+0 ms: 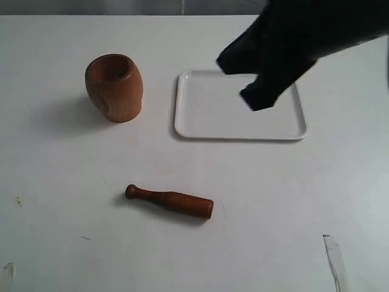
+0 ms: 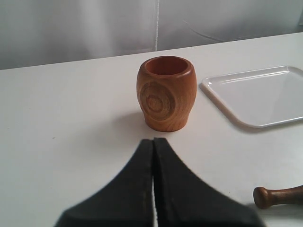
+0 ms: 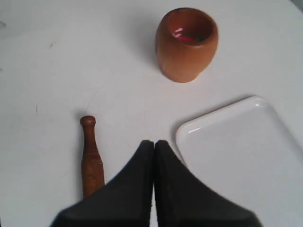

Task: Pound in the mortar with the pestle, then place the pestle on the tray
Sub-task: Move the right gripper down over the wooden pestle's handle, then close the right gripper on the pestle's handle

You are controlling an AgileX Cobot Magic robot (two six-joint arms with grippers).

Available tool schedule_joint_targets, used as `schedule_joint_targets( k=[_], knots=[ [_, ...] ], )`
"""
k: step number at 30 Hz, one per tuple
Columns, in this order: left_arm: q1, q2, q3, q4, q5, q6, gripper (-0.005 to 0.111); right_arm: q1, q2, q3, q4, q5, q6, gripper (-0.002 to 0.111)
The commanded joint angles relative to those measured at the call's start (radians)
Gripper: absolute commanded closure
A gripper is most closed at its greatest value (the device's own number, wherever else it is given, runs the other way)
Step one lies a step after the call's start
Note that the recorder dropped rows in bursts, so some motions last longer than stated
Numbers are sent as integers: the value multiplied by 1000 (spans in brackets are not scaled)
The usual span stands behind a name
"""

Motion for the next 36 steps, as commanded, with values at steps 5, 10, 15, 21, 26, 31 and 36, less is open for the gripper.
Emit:
schedule_joint_targets(
  k=[5,10,15,21,26,31,36],
  knots=[
    [-8,-1,1,-7,-3,-8,107,193,365,-220,-112,42,19,108],
    [-8,-1,1,-7,-3,-8,107,293,551,-311,-259,88,139,108],
    [-8,-1,1,-7,-3,-8,107,361,659,-318,-264,125,128,87],
    [-8,-1,1,-7,-3,-8,107,399,731,-318,-277,14,153,48],
    [-8,-1,1,-7,-3,-8,107,399,764,-318,-334,-20,228,53],
    [-8,-1,1,-7,-3,-8,107,399,768,-318,-334,-40,228,55],
    [-8,-1,1,-7,-3,-8,107,399,803,-318,-331,-36,239,55]
  ],
)
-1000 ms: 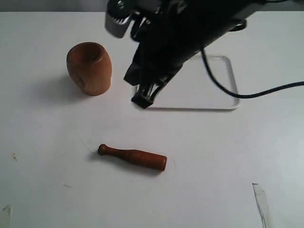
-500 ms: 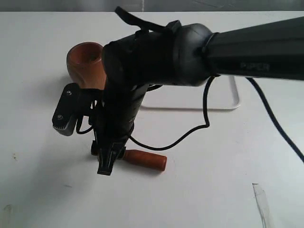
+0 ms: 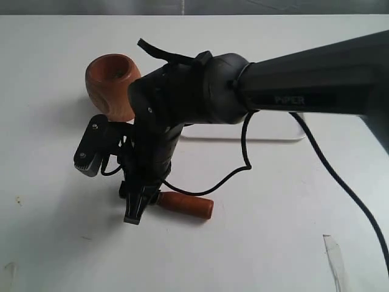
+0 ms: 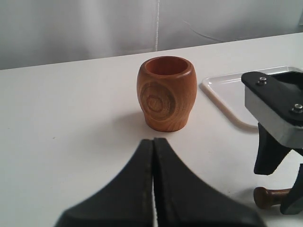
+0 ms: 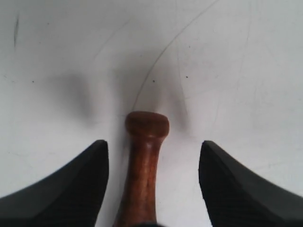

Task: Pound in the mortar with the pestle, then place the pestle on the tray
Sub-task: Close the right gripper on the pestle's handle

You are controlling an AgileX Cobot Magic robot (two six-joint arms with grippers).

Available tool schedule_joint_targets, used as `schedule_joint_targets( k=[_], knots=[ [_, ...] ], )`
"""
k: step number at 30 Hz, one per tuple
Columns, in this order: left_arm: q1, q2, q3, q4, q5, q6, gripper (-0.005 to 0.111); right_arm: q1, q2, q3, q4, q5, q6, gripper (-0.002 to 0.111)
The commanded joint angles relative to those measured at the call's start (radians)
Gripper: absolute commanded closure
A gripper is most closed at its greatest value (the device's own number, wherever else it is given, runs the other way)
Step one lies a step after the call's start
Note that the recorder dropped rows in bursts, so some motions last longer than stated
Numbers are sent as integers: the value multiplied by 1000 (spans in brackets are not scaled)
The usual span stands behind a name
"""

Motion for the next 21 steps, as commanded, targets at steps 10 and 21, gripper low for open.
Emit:
schedule_joint_targets(
  k=[10,21],
  knots=[
    [-8,-1,1,-7,-3,-8,107,2,32,-5,-11,-5,5,63],
    [-8,-1,1,-7,-3,-8,107,2,32,-5,-8,30,2,98]
  ],
)
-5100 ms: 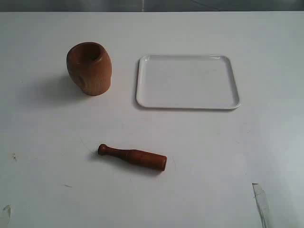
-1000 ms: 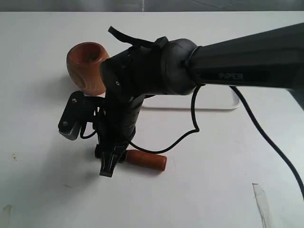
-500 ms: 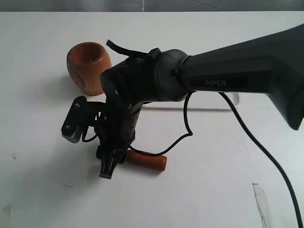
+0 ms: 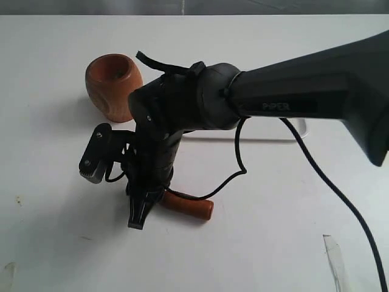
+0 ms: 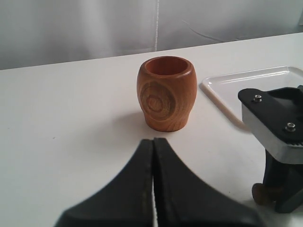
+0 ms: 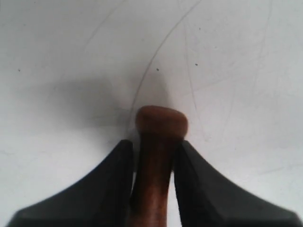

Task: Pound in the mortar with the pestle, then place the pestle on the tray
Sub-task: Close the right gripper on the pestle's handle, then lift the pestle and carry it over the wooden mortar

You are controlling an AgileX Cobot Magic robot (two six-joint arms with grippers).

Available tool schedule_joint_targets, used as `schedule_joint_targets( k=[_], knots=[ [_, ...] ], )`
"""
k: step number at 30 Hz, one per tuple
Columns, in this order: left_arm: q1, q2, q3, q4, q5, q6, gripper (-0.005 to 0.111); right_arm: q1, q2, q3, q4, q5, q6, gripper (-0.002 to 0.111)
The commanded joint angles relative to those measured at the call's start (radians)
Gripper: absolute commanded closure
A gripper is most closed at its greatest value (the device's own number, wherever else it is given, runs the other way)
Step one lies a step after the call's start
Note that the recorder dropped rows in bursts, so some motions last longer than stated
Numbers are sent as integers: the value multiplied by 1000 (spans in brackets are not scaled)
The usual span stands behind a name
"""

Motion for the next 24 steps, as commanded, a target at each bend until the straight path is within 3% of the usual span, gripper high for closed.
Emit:
schedule_joint_targets(
  k=[1,11,19,24],
  knots=[
    [-8,-1,1,-7,-3,-8,107,2,-1,-5,-10,36,0,104],
    [-8,-1,1,-7,-3,-8,107,2,-13,-5,-28,-24,3,108],
    [-8,-1,1,-7,-3,-8,107,0,-133,-5,-58,-262,3,108],
    [-8,-1,1,-7,-3,-8,107,-5,-234,-2,-56,-501,5,108]
  ],
)
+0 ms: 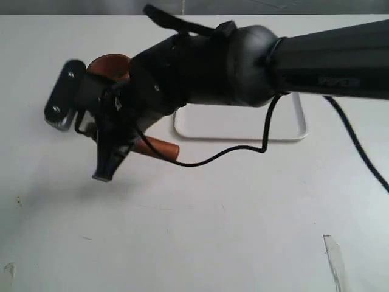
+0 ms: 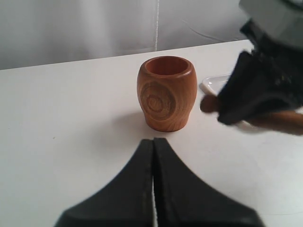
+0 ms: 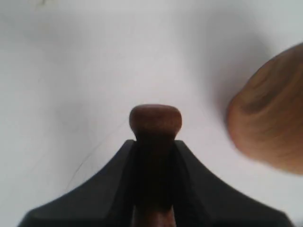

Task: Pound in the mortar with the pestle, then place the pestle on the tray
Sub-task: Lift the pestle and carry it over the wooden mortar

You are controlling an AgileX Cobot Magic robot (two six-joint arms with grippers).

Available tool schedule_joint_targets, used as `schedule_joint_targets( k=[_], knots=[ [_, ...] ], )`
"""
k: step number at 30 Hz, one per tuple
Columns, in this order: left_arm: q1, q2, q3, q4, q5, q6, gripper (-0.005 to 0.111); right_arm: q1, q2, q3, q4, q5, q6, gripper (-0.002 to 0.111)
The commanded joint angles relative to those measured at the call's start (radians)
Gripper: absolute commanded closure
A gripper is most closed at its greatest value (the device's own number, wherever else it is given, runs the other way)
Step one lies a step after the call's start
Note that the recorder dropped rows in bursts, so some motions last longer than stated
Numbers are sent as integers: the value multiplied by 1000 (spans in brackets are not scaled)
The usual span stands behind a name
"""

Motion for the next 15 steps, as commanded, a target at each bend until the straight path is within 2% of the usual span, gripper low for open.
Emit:
schedule_joint_targets(
  k=[1,7,10,13,15],
  knots=[
    [-8,-1,1,-7,-3,-8,107,-4,-86,3,3,-257,7,108],
    [-8,-1,1,-7,-3,-8,107,-30,-93,64,90,-661,7,108],
    [-8,-1,1,-7,-3,-8,107,-46,-83,130,71,-914,95,108],
    [-8,-1,1,-7,-3,-8,107,-83,-83,191,-108,-1121,338,108],
    [-8,-1,1,-7,-3,-8,107,-139,-83,218,-303,-1246,586,108]
  ],
)
